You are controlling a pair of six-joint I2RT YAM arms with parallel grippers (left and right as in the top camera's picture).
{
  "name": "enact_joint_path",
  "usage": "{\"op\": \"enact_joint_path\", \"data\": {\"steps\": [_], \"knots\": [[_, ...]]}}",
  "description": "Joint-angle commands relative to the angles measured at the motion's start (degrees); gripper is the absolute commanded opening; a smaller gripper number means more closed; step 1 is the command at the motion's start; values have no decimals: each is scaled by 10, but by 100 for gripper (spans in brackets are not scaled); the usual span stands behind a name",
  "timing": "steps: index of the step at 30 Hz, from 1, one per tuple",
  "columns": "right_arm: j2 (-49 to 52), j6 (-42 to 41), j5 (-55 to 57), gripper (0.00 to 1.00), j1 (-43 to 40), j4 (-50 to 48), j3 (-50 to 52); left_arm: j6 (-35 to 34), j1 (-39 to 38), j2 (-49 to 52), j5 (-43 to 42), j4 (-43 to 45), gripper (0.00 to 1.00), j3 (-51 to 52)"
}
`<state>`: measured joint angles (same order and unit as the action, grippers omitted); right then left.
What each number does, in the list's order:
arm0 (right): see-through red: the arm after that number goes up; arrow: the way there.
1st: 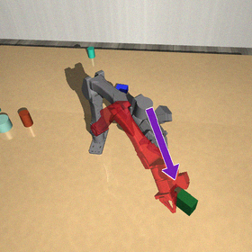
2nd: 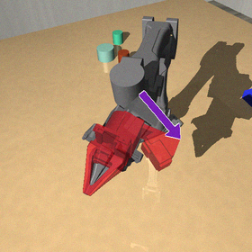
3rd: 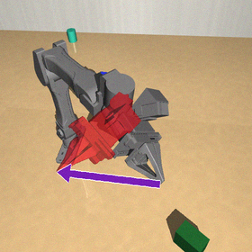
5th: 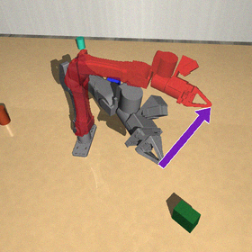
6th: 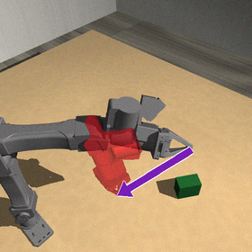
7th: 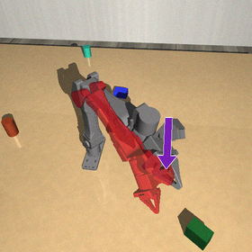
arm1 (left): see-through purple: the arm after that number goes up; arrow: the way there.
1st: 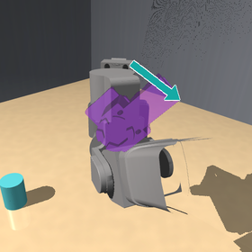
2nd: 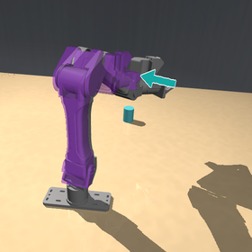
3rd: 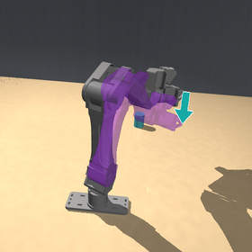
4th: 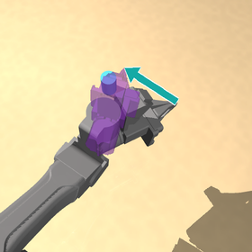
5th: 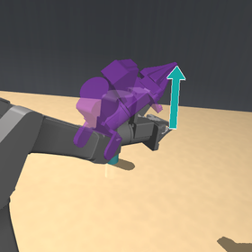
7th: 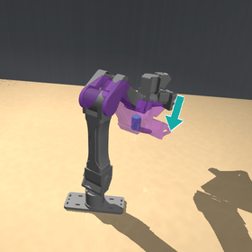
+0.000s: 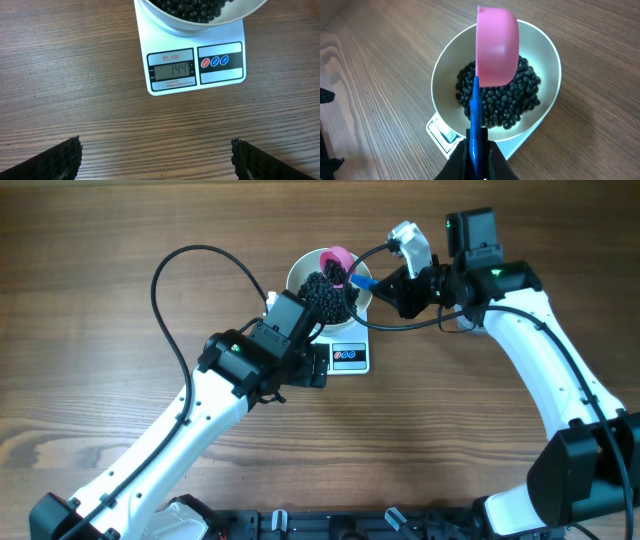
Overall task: Scoop item into bowl and weigh 150g on scale
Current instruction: 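Tilt the scoop gradually to trickle beans into the bowl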
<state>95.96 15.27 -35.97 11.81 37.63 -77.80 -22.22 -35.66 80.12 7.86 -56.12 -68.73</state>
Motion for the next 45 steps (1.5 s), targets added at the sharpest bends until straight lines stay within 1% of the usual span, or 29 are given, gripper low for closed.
{"op": "enact_joint_path", "data": {"steps": [1,6,9,11,13,14,15,16,17,19,20,21,23,24,27,28,30,35,43,45], "knots": [[-13,-3,-14,4,0,-3,-11,-7,-1,-8,7,2,100,4],[-13,-3,-12,4,0,-5,-11,-7,-1,-8,7,2,100,4],[-13,72,19,4,0,0,-11,-7,-1,-8,7,2,100,4],[-13,37,18,4,0,-1,-11,-7,-1,-8,7,2,100,4],[-13,21,14,4,0,0,-11,-7,-1,-8,7,2,100,4],[-13,28,-3,4,0,4,-11,-7,-1,-8,7,2,100,4],[-13,41,12,4,0,3,-11,-7,-1,-8,7,2,100,4],[-13,23,40,4,0,-7,-11,-7,-1,-8,7,2,100,4],[-13,-12,40,4,0,-9,-11,-7,-1,-8,7,2,100,4],[-13,24,-26,4,0,-6,-11,-7,-1,-8,7,2,100,4],[-13,24,-11,4,0,-15,-11,-7,-1,-8,7,2,100,4],[-13,-10,12,4,0,-21,-11,-7,-1,-8,7,2,100,4],[-13,-1,-29,5,0,-21,-11,-7,-1,-8,7,2,100,4],[-13,-5,-9,4,0,-26,-11,-7,-1,-8,7,2,100,4],[-13,-3,-30,4,0,-24,-11,-7,-1,-8,7,2,100,4],[-13,-4,-7,4,0,-24,-11,-7,-1,-8,7,2,100,4],[-13,-8,-1,4,0,-24,-11,-7,-1,-8,7,2,100,4],[-13,-50,-1,4,-2,-29,-11,-7,-1,-8,7,2,100,4],[-13,-47,4,4,-2,-33,-11,-7,-1,-8,7,2,100,4],[-13,-47,26,4,-2,-33,-11,-7,-1,-8,7,2,100,4]]}}
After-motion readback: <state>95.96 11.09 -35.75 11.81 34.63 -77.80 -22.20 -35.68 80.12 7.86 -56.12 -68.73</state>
